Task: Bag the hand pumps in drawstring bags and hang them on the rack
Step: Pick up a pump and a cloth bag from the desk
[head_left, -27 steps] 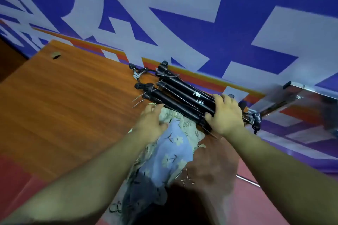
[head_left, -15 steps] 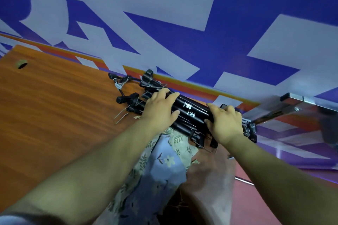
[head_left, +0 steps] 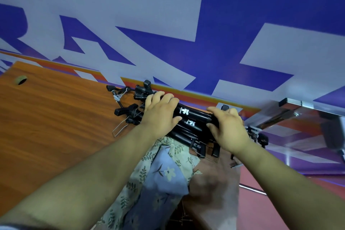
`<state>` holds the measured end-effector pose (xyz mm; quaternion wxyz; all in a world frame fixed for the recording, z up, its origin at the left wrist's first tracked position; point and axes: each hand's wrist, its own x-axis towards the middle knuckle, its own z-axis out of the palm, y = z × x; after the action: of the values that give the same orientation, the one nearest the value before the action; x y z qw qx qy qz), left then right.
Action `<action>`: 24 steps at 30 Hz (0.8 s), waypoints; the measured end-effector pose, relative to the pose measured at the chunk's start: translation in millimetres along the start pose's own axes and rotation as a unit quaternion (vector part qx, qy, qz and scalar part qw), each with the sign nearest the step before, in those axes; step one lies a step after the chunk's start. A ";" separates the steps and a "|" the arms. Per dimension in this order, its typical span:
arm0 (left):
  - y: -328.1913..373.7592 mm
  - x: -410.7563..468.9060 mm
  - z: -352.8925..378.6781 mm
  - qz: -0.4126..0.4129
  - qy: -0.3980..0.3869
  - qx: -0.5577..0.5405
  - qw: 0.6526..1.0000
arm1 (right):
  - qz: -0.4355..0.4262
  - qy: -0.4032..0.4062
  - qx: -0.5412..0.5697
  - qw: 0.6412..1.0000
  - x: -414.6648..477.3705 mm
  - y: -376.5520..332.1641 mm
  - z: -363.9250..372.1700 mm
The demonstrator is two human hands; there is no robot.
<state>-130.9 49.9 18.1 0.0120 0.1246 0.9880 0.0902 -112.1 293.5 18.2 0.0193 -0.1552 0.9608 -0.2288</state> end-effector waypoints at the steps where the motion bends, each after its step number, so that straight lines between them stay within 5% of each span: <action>1: 3.8 -0.8 -3.2 0.010 0.001 0.002 1.000 | -0.012 -0.001 0.021 1.000 -0.2 -1.1 -5.1; 13: 32.6 -49.4 -49.8 0.109 -0.027 0.062 0.992 | -0.086 -0.034 0.037 0.995 -28.1 -20.9 -48.5; 19: 20.0 -115.5 -63.2 -0.018 -0.073 -0.027 0.997 | -0.052 0.108 0.028 0.992 -71.1 -42.8 -47.8; 24: 11.2 -184.9 -52.8 -0.114 -0.083 -0.135 0.981 | -0.064 0.132 0.074 0.986 -123.6 -62.9 -11.3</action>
<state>48.5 5.4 72.2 0.1206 0.0155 0.9702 0.2097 22.4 283.1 52.2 -0.1106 -0.1831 0.9235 -0.3185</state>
